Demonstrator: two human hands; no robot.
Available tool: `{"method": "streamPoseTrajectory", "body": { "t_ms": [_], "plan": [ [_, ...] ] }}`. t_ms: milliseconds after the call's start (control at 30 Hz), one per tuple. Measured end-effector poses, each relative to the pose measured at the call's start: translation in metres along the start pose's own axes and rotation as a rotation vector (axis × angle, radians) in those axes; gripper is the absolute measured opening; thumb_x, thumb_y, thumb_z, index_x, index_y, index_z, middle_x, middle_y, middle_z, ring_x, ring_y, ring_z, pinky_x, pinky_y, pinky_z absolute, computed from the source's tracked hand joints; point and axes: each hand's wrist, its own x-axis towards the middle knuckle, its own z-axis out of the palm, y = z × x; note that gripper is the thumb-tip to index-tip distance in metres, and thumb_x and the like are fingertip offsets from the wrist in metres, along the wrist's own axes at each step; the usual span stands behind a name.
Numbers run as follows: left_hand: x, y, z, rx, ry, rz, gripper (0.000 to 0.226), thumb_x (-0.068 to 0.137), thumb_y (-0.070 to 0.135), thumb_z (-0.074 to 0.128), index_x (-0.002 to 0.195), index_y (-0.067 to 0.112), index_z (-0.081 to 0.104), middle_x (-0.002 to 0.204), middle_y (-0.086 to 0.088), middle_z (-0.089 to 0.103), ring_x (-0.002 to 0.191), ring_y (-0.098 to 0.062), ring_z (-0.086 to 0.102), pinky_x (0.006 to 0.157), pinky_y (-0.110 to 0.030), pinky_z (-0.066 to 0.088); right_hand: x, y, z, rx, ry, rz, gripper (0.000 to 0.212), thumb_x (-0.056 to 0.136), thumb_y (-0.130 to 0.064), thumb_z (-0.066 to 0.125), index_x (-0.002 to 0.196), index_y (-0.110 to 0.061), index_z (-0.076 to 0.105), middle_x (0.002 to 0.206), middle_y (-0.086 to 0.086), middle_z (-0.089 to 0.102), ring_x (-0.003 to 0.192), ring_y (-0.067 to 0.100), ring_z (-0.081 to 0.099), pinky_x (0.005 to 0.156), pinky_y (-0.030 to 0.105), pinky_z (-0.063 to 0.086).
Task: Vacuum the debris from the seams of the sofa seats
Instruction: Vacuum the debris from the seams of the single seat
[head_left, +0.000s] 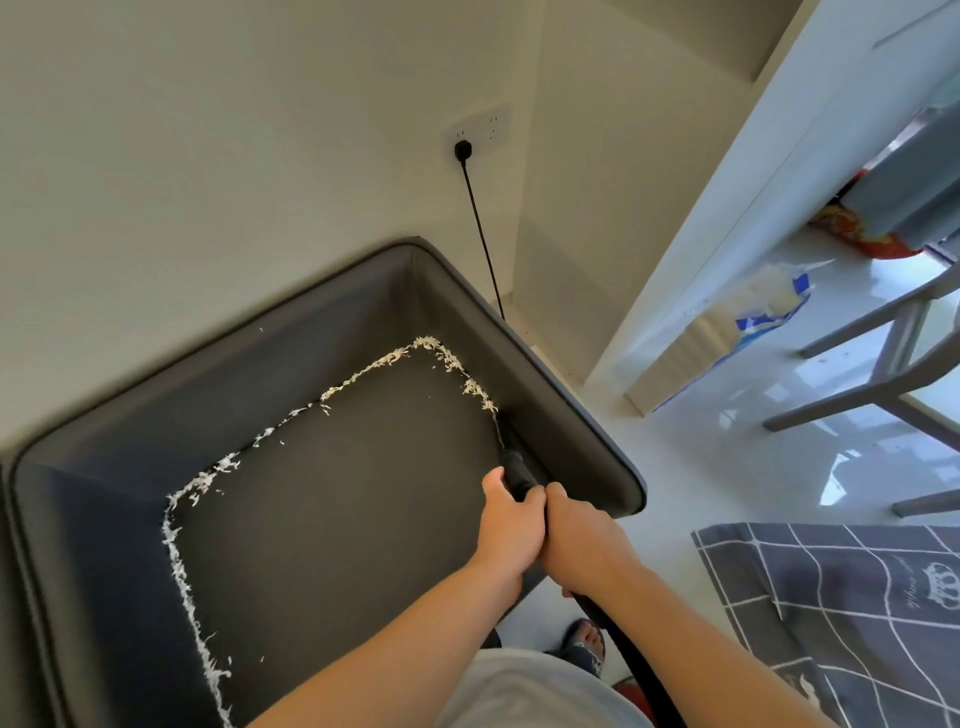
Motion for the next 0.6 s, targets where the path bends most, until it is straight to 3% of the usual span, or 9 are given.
{"method": "streamPoseTrajectory", "body": {
  "t_ms": [167, 267, 433, 600],
  "plan": [
    [0.012, 0.002, -0.023, 0.002, 0.003, -0.007, 0.063, 0.104, 0.024, 0.053, 0.158, 0.027, 0.021, 0.115, 0.002, 0.053, 0.109, -0.020, 0.058, 0.103, -0.046, 0.052, 0.010, -0.024, 0.003, 0.006, -0.013, 0.003, 0.050, 0.096, -0.019, 0.065, 0.140, -0.015, 0.040, 0.102, 0.004, 0.069, 0.081, 0.018, 0.073, 0.076, 0.032, 0.064],
    [0.011, 0.003, -0.028, 0.008, -0.007, 0.025, 0.062, 0.104, 0.025, 0.053, 0.158, 0.027, 0.023, 0.121, 0.001, 0.054, 0.113, -0.019, 0.057, 0.101, -0.042, 0.052, 0.006, -0.029, 0.002, -0.005, 0.005, 0.005, 0.045, 0.097, -0.020, 0.063, 0.137, -0.014, 0.041, 0.099, 0.003, 0.068, 0.079, 0.017, 0.073, 0.075, 0.031, 0.064],
    [0.012, 0.013, -0.028, 0.069, -0.049, 0.091, 0.068, 0.104, 0.031, 0.053, 0.161, 0.025, 0.017, 0.158, -0.006, 0.039, 0.142, -0.026, 0.044, 0.113, -0.043, 0.042, 0.011, -0.029, -0.007, -0.011, 0.053, 0.029, 0.048, 0.096, -0.018, 0.064, 0.138, -0.013, 0.041, 0.096, 0.002, 0.066, 0.075, 0.015, 0.069, 0.074, 0.029, 0.062],
    [0.028, 0.025, -0.042, 0.104, -0.071, 0.036, 0.069, 0.102, 0.034, 0.056, 0.160, 0.026, 0.020, 0.154, -0.008, 0.043, 0.134, -0.028, 0.051, 0.107, -0.049, 0.050, 0.029, -0.042, -0.005, -0.009, 0.039, 0.059, 0.045, 0.096, -0.018, 0.064, 0.134, -0.014, 0.042, 0.098, 0.002, 0.069, 0.079, 0.016, 0.070, 0.073, 0.029, 0.062]
  ]
}}
